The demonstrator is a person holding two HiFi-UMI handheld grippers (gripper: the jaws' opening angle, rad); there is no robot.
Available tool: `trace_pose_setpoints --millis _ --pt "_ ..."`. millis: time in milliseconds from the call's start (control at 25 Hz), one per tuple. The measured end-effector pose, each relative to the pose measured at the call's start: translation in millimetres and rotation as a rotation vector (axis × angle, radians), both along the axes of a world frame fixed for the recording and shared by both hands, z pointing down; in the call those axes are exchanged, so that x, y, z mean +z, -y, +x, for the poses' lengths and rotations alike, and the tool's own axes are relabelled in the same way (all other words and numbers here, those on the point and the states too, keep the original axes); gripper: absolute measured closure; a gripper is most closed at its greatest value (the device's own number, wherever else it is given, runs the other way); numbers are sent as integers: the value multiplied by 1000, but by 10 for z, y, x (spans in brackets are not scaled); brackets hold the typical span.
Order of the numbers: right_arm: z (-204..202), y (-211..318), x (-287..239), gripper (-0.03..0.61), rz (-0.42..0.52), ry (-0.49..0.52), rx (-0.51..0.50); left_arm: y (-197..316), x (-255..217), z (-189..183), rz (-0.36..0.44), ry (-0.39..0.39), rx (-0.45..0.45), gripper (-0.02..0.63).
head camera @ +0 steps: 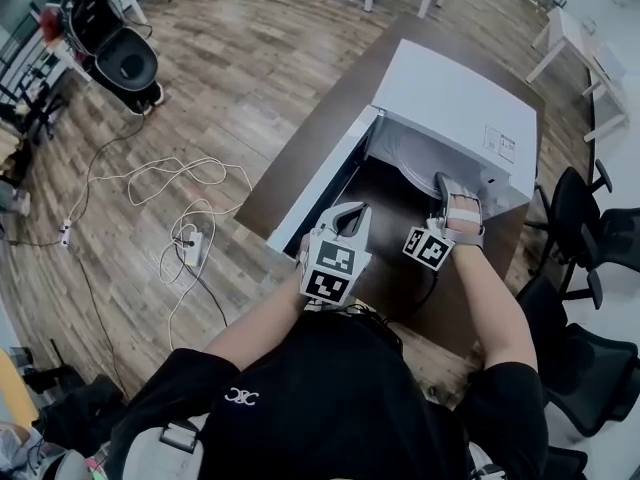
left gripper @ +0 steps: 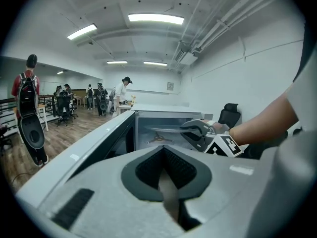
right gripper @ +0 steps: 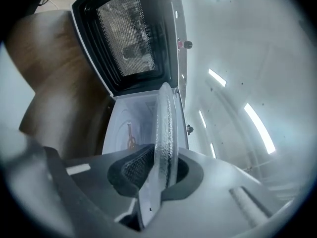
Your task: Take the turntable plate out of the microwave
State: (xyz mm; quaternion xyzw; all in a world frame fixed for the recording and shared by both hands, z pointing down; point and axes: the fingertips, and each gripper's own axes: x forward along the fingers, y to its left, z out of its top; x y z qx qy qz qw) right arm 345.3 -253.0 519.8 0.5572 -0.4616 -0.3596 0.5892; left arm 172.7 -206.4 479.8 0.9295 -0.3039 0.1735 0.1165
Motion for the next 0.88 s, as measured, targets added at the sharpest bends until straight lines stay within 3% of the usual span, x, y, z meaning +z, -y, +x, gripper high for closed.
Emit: trace_pose_setpoints --millis 880 --pt "-489 -719 -240 535 20 -1 81 -330 -102 -91 37 -45 160 606"
